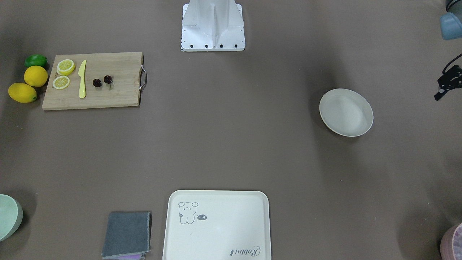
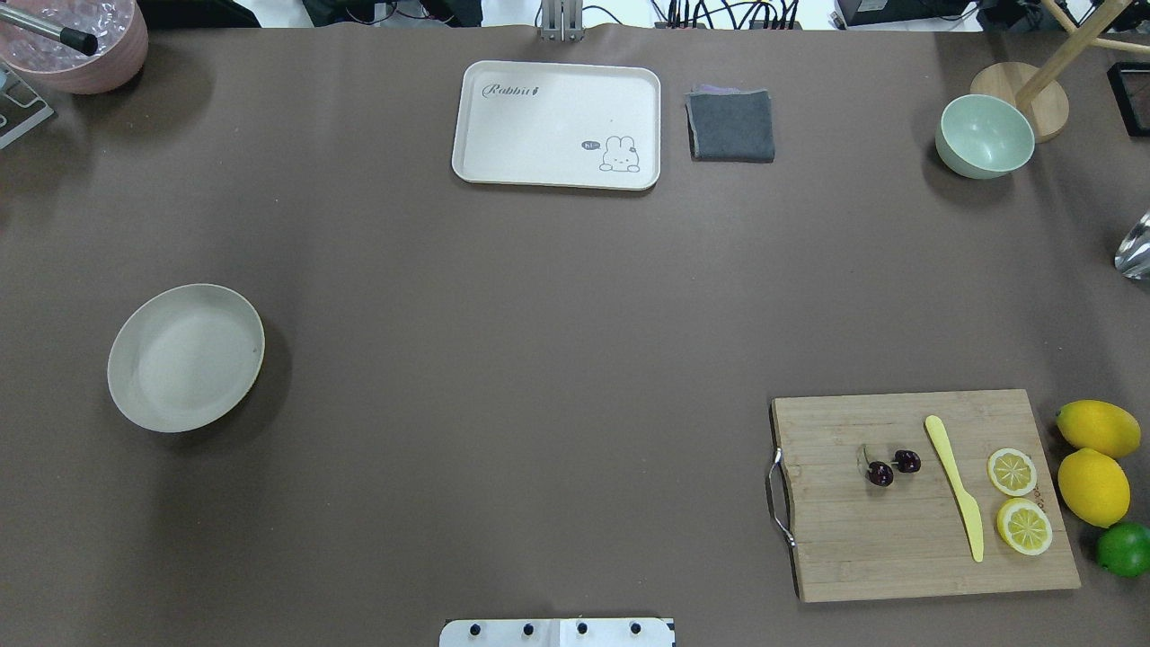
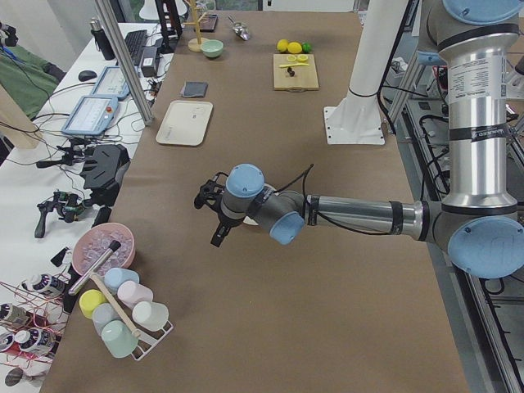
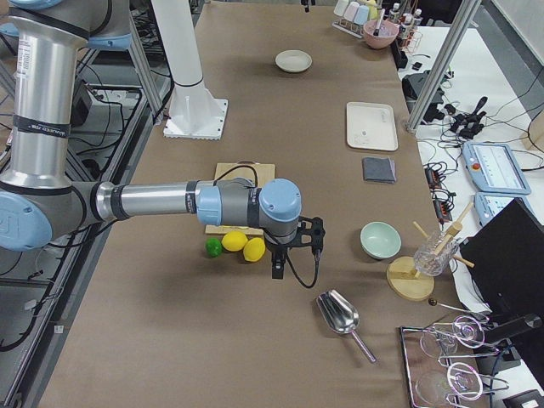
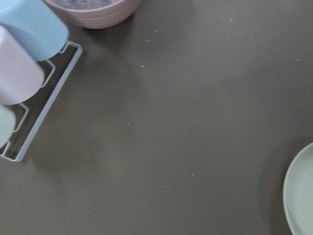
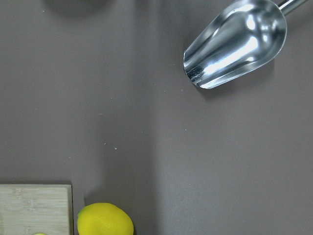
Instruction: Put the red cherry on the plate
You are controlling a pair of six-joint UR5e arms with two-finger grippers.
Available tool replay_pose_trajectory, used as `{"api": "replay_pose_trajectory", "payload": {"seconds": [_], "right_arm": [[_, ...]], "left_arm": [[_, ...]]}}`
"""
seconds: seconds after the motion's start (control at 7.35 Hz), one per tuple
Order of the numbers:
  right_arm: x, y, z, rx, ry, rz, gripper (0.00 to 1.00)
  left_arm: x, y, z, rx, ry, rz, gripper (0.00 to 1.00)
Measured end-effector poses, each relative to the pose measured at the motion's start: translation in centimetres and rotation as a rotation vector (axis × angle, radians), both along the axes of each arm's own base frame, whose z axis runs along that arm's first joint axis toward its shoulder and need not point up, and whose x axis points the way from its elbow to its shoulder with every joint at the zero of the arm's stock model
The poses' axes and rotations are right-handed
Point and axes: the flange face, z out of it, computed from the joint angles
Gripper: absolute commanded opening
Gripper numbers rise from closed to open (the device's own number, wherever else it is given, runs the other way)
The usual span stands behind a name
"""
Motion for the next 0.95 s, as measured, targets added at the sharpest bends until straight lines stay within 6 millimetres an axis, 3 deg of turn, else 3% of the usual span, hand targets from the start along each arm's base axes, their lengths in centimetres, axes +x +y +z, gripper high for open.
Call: {"api": "replay_pose_trajectory", "payload": {"seconds": [0.14, 0.41, 0.68, 0.82, 0.95], "right_arm": [[0.0, 0.0, -0.1, 0.002, 0.000, 0.000, 1.00], [0.0, 0.0, -0.2, 0.005, -0.001, 0.000, 1.00], [0.0, -0.1, -0.4, 0.009, -0.001, 0.000, 1.00], [0.0, -0.2, -0.5, 0.012, -0.001, -0.001, 1.00], [0.0, -0.4, -0.5, 0.013, -0.001, -0.001, 1.00]], "left_arm": [[2.2, 0.1, 0.1, -0.027, 0.050, -0.034, 0.98], [7.7, 0.6, 2.3, -0.053, 0.129, -0.090, 0.98], [14.5, 2.5, 3.0, -0.087, 0.188, -0.139, 0.98], [16.6, 3.3, 3.5, -0.097, 0.191, -0.142, 0.97], [17.6, 3.8, 4.1, -0.107, 0.187, -0.139, 0.83]]}}
